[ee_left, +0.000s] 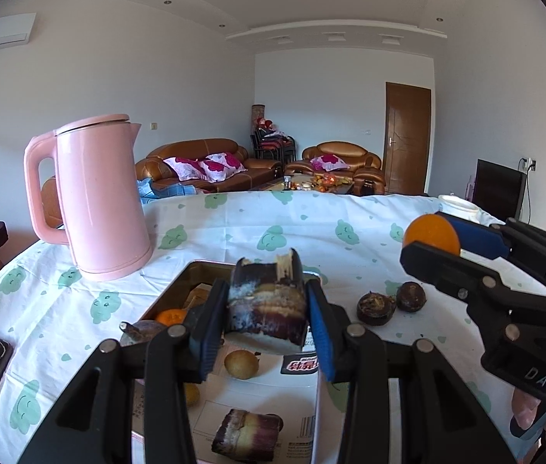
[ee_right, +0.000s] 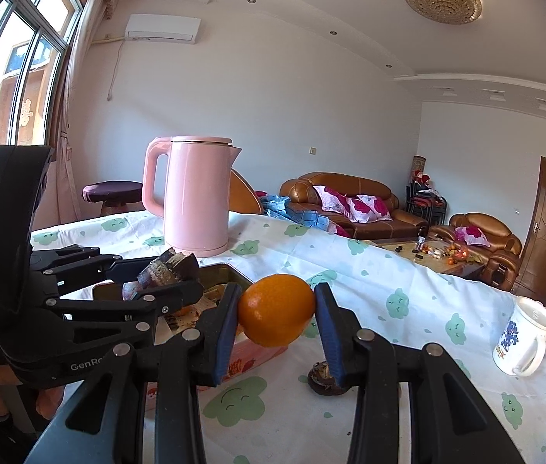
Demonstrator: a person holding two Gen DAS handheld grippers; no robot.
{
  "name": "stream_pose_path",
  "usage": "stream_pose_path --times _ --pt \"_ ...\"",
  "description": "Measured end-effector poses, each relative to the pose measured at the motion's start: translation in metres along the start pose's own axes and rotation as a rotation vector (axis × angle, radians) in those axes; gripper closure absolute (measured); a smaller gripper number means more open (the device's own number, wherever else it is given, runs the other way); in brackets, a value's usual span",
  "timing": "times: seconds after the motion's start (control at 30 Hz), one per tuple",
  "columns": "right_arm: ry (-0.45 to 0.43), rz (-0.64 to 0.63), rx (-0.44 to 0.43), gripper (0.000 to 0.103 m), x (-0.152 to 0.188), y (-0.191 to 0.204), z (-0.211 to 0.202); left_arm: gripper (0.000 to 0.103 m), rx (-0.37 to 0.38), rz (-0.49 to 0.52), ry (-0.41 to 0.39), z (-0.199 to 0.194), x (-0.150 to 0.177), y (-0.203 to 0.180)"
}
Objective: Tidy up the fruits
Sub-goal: 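Carry the brown chunk in the left tool while the right tool carries the mandarin over the tin, then lower both tools into the tin and open them to release the fruit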
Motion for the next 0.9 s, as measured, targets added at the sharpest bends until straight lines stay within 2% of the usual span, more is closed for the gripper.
stream_pose_path --times 0.47,0.9 --pt "0.019 -0.028 -0.072 0.062 -0.012 0.029 0.026 0.061 -0.061 -0.041 0.037 0.005 0.000 0.035" --pt "0.092 -0.022 -0.119 0.062 -0.006 0.046 0.060 0.061 -0.084 -0.038 0.109 0.016 0.009 0.050"
Point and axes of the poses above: each gripper's, at about its wrist camera, not at the fingertips, and z roughly the way its jaws point, y to its left, x to its underside, the point moved 8 cm from there along z, roughly the way its jaws point, and after that the axes turned 12 degrees about -z, right-handed, at the moved point
